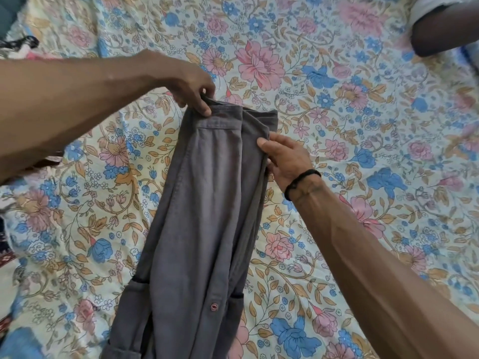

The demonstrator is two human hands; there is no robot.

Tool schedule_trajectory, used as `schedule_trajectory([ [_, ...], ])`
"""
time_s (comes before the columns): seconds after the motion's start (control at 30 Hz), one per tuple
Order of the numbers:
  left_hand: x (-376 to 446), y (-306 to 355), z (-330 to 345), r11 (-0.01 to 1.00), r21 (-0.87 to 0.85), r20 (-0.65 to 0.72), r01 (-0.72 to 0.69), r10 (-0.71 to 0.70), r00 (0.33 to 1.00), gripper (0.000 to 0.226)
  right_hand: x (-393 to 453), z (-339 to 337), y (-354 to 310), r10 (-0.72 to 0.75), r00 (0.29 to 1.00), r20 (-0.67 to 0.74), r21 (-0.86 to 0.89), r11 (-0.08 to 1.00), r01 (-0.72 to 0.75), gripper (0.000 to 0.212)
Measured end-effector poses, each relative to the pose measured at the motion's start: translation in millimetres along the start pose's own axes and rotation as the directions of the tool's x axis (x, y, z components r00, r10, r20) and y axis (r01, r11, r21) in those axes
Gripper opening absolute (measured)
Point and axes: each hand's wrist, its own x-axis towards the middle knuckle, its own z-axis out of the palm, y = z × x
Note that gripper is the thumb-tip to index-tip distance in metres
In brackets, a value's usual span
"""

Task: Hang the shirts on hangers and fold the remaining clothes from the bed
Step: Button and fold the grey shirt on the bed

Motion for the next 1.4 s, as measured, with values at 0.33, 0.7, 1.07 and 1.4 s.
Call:
schedule_trajectory([
  [0.33,-7,33,112,0.414,-0.882,-0.168,0.225,-0.722,0.671,0.113,4,17,-17,-0.178,0.944,-0.279,-0.549,0.836,-0.005,0.089],
  [0.7,-114,34,76,0.333,-0.933,-0.217,-0.138,-0.213,0.953,0.038,-58,0,-36,-0.436,0.848,0.300,-0.523,0.669,0.529,0.017],
  [1.07,-222,73,286,0.899,-0.437,-0.548,0.039,-0.301,0.781,0.029,-167,-44,129,-0.357,0.656,0.665,-0.716,-0.055,0.696,0.032],
  [1.4,-231,145,287,0.651,-0.751,-0.374,0.113,-0.560,0.739,0.024,-227,-8,139,-0.296,0.753,0.588,-0.781,0.037,0.624,0.042],
])
